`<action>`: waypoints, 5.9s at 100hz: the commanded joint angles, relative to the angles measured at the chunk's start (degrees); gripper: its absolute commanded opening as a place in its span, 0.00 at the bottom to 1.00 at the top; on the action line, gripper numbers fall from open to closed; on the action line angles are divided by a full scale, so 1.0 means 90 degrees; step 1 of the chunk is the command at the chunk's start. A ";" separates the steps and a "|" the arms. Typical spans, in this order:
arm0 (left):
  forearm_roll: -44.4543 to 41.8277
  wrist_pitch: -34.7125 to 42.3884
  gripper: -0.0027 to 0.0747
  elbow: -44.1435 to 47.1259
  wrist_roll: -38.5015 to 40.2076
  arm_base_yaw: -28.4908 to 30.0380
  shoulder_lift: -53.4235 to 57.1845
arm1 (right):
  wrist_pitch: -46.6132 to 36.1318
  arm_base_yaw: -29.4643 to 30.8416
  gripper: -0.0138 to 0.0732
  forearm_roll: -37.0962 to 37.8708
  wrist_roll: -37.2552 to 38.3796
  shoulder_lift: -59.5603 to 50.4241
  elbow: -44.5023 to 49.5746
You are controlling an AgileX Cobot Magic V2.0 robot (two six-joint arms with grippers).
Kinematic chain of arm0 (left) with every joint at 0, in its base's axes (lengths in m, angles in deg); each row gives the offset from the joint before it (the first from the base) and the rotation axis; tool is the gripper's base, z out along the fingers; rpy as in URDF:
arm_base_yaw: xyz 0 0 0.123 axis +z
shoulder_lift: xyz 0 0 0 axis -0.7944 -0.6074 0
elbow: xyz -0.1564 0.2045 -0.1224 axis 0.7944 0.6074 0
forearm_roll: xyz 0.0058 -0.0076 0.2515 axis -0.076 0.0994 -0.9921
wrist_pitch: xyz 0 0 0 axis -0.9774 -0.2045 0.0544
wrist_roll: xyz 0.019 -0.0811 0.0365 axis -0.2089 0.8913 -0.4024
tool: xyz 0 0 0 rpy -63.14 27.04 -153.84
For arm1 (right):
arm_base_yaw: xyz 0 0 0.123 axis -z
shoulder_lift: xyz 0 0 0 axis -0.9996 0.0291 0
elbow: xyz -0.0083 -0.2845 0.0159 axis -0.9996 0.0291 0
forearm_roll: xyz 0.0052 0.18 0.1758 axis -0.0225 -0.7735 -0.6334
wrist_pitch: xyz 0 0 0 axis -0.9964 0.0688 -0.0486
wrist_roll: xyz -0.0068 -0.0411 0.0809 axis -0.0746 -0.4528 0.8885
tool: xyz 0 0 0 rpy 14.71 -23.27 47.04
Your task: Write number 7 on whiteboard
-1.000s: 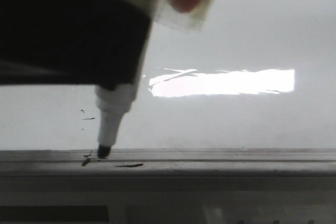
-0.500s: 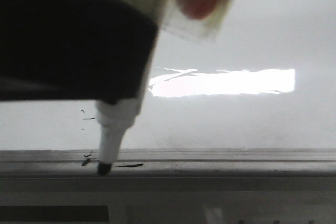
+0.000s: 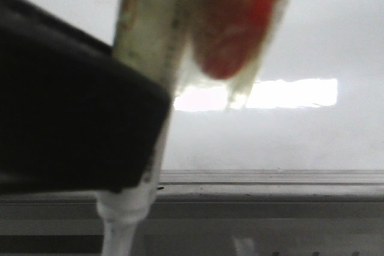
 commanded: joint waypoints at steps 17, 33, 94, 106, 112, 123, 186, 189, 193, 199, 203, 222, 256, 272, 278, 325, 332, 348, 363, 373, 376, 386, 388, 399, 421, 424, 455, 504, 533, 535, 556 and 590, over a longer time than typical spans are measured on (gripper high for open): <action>0.0033 0.0692 0.57 -0.0330 -0.0119 -0.0031 0.0290 | -0.0571 -0.0090 0.11 -0.0445 -0.0712 -0.0152 -0.0219; 0.0480 0.0893 0.59 -0.0402 -0.0119 -0.0031 0.1125 | -0.1514 -0.0090 0.11 -0.0456 -0.2070 -0.0443 -0.0219; 0.2572 0.3224 0.07 0.1409 -0.0119 0.0042 0.3773 | -0.2786 -0.0090 0.11 -0.0619 -0.3914 -0.0225 -0.1135; 0.2557 0.3171 0.07 0.1409 -0.0119 0.0042 0.3773 | -0.2886 -0.0090 0.11 -0.0633 -0.3914 0.0060 -0.1138; 0.2557 0.3125 0.07 0.1409 -0.0119 0.0042 0.3773 | -0.2886 -0.0090 0.11 -0.0775 -0.3914 0.0174 -0.1138; 0.2557 0.2993 0.07 0.1409 -0.0119 0.0042 0.3773 | -0.2848 -0.0090 0.11 -0.0906 -0.3948 0.0357 -0.1148; 0.2557 0.2689 0.07 0.1409 -0.0119 0.0042 0.3773 | -0.2734 -0.0090 0.11 -0.2048 -0.5468 0.1043 -0.1230; 0.2557 0.2670 0.07 0.1409 -0.0119 0.0042 0.3773 | -0.2781 -0.0090 0.11 -0.2048 -0.5484 0.1043 -0.1230; 0.2557 0.2640 0.07 0.1409 -0.0119 0.0042 0.3773 | -0.2828 -0.0090 0.11 -0.2048 -0.5500 0.1048 -0.1230; 0.2557 0.2640 0.07 0.1409 -0.0119 0.0042 0.3773 | -0.2873 -0.0090 0.11 -0.2048 -0.5582 0.1058 -0.1230; 0.2557 0.2640 0.07 0.1409 -0.0119 0.0042 0.3773 | -0.2887 -0.0090 0.11 -0.2048 -0.5594 0.1058 -0.1230; 0.2557 0.2640 0.07 0.1409 -0.0119 0.0042 0.3773 | -0.3068 -0.0090 0.11 -0.2048 -0.5594 0.1090 -0.1218; 0.2557 0.2626 0.07 0.1409 -0.0119 0.0042 0.3773 | -0.3070 -0.0090 0.11 -0.2048 -0.5594 0.1303 -0.1218; 0.2557 0.2626 0.07 0.1409 -0.0119 0.0042 0.3773 | -0.3369 -0.0078 0.11 -0.2048 -0.5594 0.1303 -0.1218; 0.2557 0.2626 0.07 0.1409 -0.0119 0.0042 0.3773 | -0.3518 -0.0078 0.11 -0.2048 -0.5594 0.1303 -0.1218; 0.2557 0.2626 0.07 0.1409 -0.0119 0.0042 0.3773 | -0.4248 -0.0078 0.11 -0.2036 -0.5523 0.1220 -0.1165; 0.2557 0.2626 0.07 0.1409 -0.0119 0.0042 0.3773 | -0.4444 -0.0078 0.11 -0.2036 -0.5523 0.1180 -0.1149; 0.2557 0.2626 0.07 0.1409 -0.0119 0.0042 0.3773 | -0.4674 -0.0037 0.11 -0.2036 -0.5523 0.0949 -0.0887; 0.2557 0.2626 0.07 0.1409 -0.0119 0.0042 0.3773 | -0.4775 0.0098 0.11 -0.2036 -0.5366 0.0637 -0.0663; 0.2557 0.2626 0.07 0.1409 -0.0119 0.0042 0.3773 | -0.4775 0.0203 0.11 -0.2036 -0.5307 0.0509 -0.0607; 0.2557 0.2626 0.07 0.1409 -0.0119 0.0042 0.3773 | -0.4758 0.0203 0.11 -0.2036 -0.5295 0.0475 -0.0592; 0.2546 0.2626 0.07 0.1409 -0.0119 0.0042 0.3773 | -0.4342 0.0179 0.11 -0.2036 -0.5139 0.0460 -0.0498; 0.2546 0.2626 0.07 0.1409 -0.0119 0.0042 0.3773 | -0.4202 0.0179 0.11 -0.2036 -0.5019 0.0460 -0.0447; 0.2508 0.2626 0.07 0.1409 -0.0119 0.0042 0.3773 | -0.3599 0.0177 0.11 -0.2036 -0.4473 0.0523 -0.0106; 0.2508 0.2577 0.07 0.1409 -0.0119 0.0042 0.3773 | -0.3365 0.0165 0.11 -0.2036 -0.4110 0.0547 0.0475; 0.2508 0.2577 0.07 0.1409 -0.0119 0.0042 0.3773 | -0.3350 0.0165 0.11 -0.2036 -0.4110 0.0547 0.0475; 0.2461 0.2577 0.07 0.1409 -0.0119 0.0042 0.3773 | -0.1816 0.0165 0.11 -0.2036 -0.4103 -0.0270 -0.0398; 0.1220 0.2367 0.25 0.1332 -0.0119 0.0042 0.3320 | -0.1464 0.0165 0.11 -0.1387 -0.1865 -0.1229 -0.0093; 0.0058 0.1118 0.58 0.0753 -0.0119 0.0028 0.1251 | -0.0678 0.0165 0.11 -0.0745 -0.0965 -0.1229 0.0548; -0.0031 0.1062 0.57 0.0673 -0.0119 0.0028 0.1068 | -0.0678 0.0165 0.11 -0.0745 -0.0965 -0.1229 0.0548; -0.0102 0.1020 0.53 -0.0221 -0.0119 0.0014 -0.0391 | -0.0678 0.0165 0.11 -0.0745 -0.0965 -0.1229 0.0548; 0.0049 0.0863 0.53 -0.0761 -0.0119 0.0014 -0.1016 | -0.0636 0.0165 0.11 -0.0745 -0.0965 -0.1229 0.0548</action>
